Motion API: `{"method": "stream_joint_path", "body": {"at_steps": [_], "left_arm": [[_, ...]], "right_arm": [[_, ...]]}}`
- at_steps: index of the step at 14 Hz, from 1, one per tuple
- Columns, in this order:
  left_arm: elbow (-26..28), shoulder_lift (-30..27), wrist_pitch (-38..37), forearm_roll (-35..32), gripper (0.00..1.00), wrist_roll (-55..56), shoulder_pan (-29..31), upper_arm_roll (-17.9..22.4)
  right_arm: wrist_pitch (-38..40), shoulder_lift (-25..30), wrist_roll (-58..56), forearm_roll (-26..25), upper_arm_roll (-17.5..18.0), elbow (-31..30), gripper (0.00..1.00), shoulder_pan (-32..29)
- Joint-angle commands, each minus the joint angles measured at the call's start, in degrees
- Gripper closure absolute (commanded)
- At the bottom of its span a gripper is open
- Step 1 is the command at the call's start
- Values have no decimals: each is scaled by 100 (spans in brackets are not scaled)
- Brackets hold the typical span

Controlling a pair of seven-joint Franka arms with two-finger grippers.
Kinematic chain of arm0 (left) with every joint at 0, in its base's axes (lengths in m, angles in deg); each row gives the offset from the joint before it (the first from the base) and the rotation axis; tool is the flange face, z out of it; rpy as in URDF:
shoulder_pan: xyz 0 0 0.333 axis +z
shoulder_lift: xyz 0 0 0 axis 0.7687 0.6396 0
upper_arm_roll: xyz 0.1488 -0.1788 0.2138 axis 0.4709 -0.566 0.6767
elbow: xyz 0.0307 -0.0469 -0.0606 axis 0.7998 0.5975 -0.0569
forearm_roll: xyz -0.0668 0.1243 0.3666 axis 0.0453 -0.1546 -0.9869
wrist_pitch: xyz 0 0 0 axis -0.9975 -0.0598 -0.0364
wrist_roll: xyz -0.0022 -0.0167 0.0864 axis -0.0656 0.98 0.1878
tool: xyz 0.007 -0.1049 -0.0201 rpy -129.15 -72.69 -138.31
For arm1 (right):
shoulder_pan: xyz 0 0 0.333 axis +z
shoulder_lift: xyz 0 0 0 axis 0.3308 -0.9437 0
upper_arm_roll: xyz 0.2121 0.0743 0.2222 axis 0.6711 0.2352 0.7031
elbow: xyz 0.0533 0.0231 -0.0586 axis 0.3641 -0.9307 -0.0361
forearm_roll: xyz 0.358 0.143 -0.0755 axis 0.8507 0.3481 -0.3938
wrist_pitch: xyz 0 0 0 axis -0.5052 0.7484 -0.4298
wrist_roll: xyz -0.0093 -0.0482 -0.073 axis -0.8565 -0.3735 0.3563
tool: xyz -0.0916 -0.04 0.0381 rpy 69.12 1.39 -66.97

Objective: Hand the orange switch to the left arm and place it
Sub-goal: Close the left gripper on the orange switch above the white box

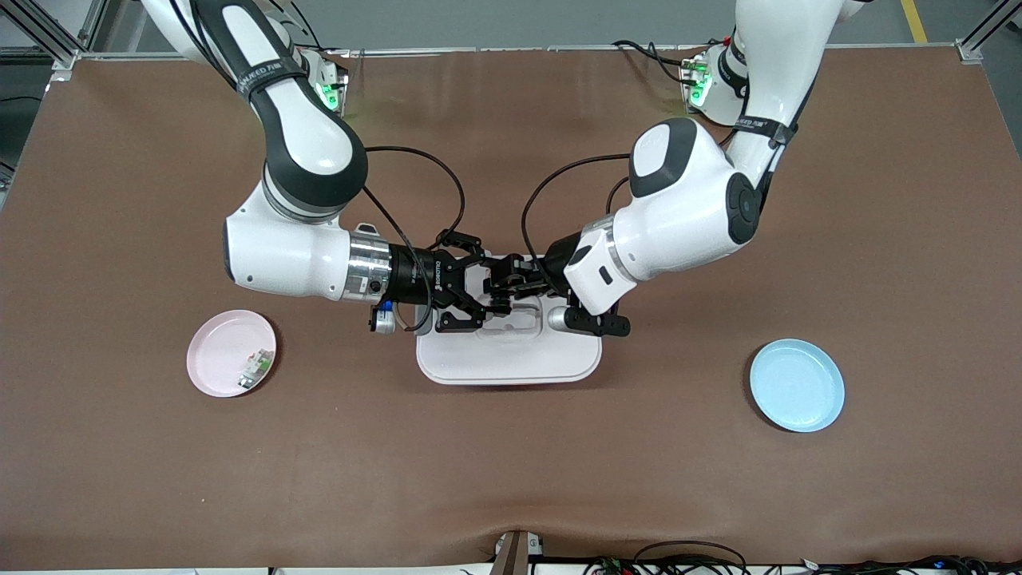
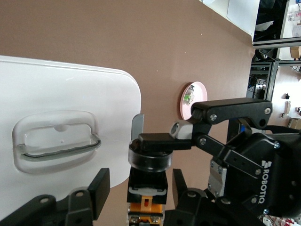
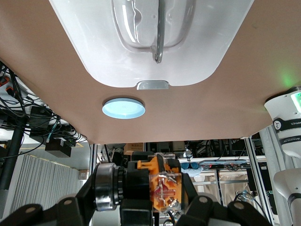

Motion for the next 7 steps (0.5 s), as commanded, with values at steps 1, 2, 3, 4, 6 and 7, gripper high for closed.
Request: {"method": "stream_joint_path", "body": {"at_steps": [1, 2, 3, 4, 6, 7], "left_arm": [[-73, 54, 79, 97, 67, -162, -40, 10], [-73, 63, 79, 106, 79, -162, -40, 10], [-73, 63, 79, 115, 93, -153, -40, 10], [-82, 63, 79, 115, 100, -109, -40, 10], [-82, 63, 79, 106, 100, -39, -93, 19], [-73, 54, 79, 97, 100, -21, -102, 19]], "right_arm": [[2, 62, 84, 118, -48, 27, 100, 43], [2, 62, 84, 118, -48, 27, 100, 43], [-7, 62, 84, 118, -48, 27, 100, 43], [2, 62, 84, 118, -48, 27, 100, 43], [-7, 62, 84, 118, -48, 27, 100, 43], [-7, 62, 84, 118, -48, 27, 100, 52]]}}
